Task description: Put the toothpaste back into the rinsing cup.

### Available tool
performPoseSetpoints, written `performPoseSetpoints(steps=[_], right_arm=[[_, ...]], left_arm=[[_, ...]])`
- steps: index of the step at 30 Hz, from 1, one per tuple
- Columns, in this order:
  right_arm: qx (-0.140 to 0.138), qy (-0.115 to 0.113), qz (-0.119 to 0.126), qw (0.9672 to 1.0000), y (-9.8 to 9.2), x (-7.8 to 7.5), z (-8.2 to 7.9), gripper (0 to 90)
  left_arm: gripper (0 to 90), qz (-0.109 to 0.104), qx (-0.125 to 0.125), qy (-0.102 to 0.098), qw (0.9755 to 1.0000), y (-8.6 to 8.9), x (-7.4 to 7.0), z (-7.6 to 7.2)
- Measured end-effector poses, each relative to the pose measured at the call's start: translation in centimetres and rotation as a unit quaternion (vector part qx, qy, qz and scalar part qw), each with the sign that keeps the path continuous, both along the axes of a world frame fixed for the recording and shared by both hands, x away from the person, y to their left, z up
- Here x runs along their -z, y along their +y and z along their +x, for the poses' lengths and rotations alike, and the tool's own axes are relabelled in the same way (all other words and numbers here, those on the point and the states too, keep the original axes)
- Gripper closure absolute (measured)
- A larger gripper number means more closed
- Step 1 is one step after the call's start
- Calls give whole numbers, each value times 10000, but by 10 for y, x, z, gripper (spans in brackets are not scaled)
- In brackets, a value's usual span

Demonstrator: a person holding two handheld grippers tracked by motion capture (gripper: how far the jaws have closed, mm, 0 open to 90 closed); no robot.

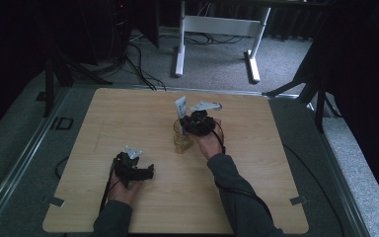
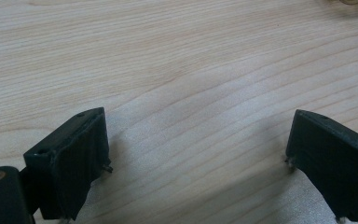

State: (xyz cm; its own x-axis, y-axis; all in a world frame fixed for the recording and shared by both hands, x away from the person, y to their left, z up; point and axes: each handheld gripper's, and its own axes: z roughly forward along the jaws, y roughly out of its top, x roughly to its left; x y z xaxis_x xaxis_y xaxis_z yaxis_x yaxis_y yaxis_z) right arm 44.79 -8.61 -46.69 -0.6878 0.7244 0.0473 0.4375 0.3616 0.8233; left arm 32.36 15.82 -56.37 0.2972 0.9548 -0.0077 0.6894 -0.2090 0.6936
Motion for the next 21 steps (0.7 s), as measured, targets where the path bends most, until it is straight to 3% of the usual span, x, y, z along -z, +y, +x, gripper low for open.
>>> performPoseSetpoints(steps=[6, 10, 21], right_arm=[[-37, 84, 32, 10000, -2, 3, 1, 696], [-124, 201, 121, 9996, -4, 2, 2, 604], [-178, 339, 12, 9993, -7, 10, 2, 567]], left_arm=[[58, 1, 2, -2, 10000, 0, 0, 0], [58, 0, 1, -2, 10000, 0, 0, 0], [58, -5, 1, -3, 10000, 0, 0, 0]])
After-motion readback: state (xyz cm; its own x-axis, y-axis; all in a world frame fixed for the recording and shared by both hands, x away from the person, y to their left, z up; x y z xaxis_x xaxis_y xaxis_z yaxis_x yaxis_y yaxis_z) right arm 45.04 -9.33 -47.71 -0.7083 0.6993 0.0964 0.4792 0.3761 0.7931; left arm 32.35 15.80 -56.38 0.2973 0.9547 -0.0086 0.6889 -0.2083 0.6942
